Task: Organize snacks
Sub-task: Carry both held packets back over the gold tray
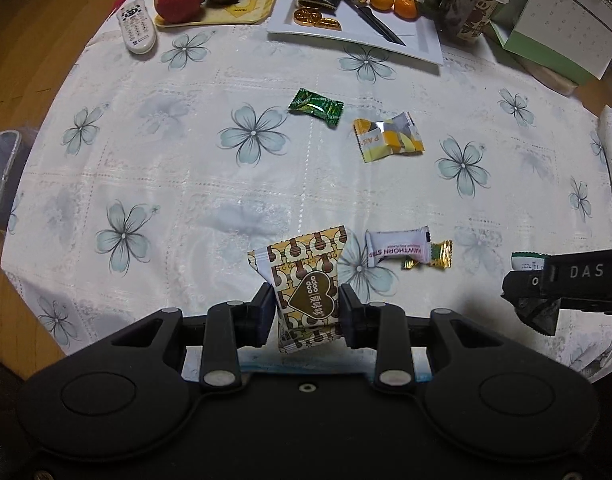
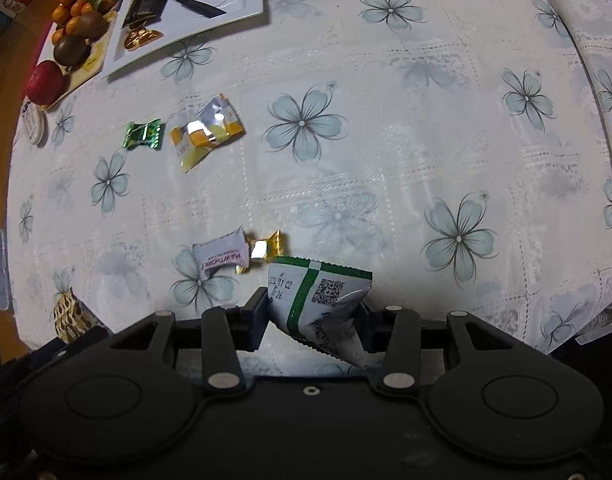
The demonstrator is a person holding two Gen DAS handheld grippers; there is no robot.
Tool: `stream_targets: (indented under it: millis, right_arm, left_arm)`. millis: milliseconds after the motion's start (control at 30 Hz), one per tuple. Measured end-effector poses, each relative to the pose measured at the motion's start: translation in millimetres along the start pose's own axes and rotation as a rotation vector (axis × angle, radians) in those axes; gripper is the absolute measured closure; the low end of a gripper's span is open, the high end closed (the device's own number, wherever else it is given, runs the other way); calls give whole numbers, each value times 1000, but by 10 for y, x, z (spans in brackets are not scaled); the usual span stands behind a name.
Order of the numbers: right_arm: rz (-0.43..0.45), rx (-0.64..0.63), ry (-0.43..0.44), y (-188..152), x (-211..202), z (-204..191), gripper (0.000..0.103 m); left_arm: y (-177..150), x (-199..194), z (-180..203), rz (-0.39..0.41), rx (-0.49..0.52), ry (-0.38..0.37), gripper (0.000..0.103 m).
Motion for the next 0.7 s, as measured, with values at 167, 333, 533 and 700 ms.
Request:
stream_targets:
  millis: [167,333,533,700]
  right_arm:
    - [-12,-40,44,-355,-119,51,57]
    - [-52,-82,68,-721,-146,126,57]
    - [-78,-119,63,-991,-95,221,57]
    - [-121,-145,46,-1111,0,215,57]
  left_arm:
    - [-365,15,-40,-29,-4,-19,61]
    - [-689,101,-18,-71,7,-28,61]
    - [-965,157,13,-103,18,-25,61]
    - [-1027,249,38,-151,40,-23,60]
Point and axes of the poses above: each gripper's, at about its wrist camera, not at the fingertips, and x roughly the way its jaws point, z to its right, y to its top, the point moved 4 cm from there along x, roughly the way its jaws point, and after that the axes turned 14 degrees about x, right-handed, at the moved point
